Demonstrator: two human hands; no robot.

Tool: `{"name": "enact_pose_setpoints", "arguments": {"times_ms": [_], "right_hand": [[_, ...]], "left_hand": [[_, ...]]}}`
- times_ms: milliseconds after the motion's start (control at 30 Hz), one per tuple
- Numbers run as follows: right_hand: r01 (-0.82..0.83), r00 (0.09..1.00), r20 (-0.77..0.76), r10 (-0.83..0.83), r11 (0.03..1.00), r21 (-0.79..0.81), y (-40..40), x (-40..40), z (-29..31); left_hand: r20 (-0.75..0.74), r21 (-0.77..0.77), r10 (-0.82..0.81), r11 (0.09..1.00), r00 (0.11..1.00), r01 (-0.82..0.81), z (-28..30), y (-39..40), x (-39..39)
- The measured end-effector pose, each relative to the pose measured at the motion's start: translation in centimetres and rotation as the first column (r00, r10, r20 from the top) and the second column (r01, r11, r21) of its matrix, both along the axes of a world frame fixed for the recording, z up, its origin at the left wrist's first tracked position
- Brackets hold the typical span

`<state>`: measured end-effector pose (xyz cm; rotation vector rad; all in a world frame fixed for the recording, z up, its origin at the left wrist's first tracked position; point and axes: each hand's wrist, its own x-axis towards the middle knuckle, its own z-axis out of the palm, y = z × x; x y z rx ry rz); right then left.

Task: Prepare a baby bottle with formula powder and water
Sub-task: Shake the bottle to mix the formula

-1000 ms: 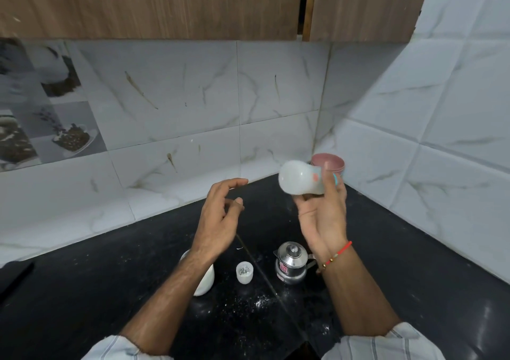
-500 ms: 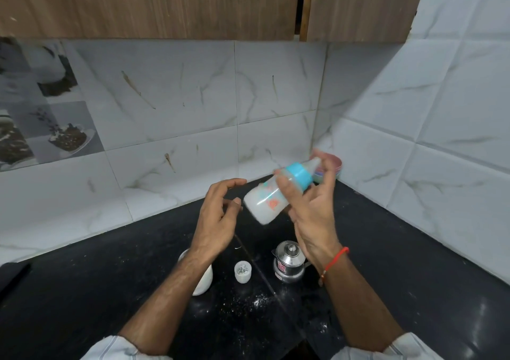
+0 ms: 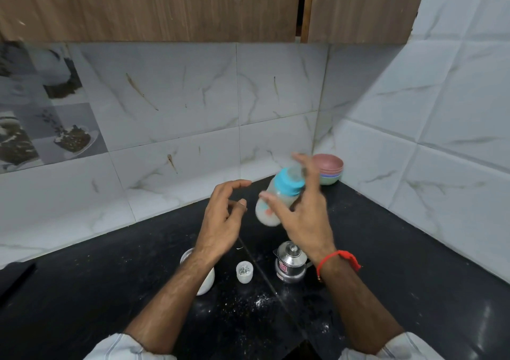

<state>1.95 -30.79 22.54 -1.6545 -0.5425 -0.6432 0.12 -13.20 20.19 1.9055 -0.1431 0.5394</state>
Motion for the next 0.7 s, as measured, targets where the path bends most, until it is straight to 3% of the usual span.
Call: {"name": "enact_pose_setpoints", "arguments": {"times_ms": [33,100,200,267,333,400,500,633,700], "right_hand": [[-0.052,0.996,-0.074,0.047,0.997,-0.058,-0.1,0.0,-0.4],[-0.064,0.995,-0.081,0.066,0.998,0.019,-0.1,-0.1,-0.2],[-0.019,0.993,0.119,-0.008,0.975,0.22,0.1,-0.1,0.3],[0.009,0.993,0.117,-0.027,0.989,0.151,0.1,0.2,0.6],[-0.042,0.999,-0.016,0.041,0.999,-0.024,0.0,0.4,0.7],[-0.05,0.999,-0.022,0.05,0.999,0.019,-0.1,0.6,1.1],[0.017,0.989,0.142,-0.037,0.99,0.143,-0.3,1.1,1.5],[-0.061,0.998,-0.027,0.059,0.991,-0.115,-0.3,1.4,1.3],[-0.043,0.999,-0.008,0.043,0.999,0.001,0.0,1.3,1.4]], "left_hand": [[0.001,0.003,-0.002,1.0,1.0,0.002,0.1,0.0,0.0],[0.01,0.001,-0.006,1.0,1.0,0.006,0.1,0.0,-0.1],[0.008,0.0,-0.007,1.0,1.0,0.007,0.1,-0.1,-0.1],[0.004,0.006,-0.008,1.0,1.0,0.008,0.2,-0.1,0.0],[0.003,0.01,-0.013,1.0,1.0,0.013,0.3,-0.2,0.0],[0.01,0.006,-0.015,1.0,1.0,0.015,0.2,-0.1,0.0],[0.005,0.007,0.001,1.0,1.0,-0.001,0.2,-0.1,0.0],[0.008,0.002,-0.013,1.0,1.0,0.013,0.4,-0.1,0.0],[0.02,-0.012,-0.012,1.0,1.0,0.012,0.6,-0.1,0.0]]}}
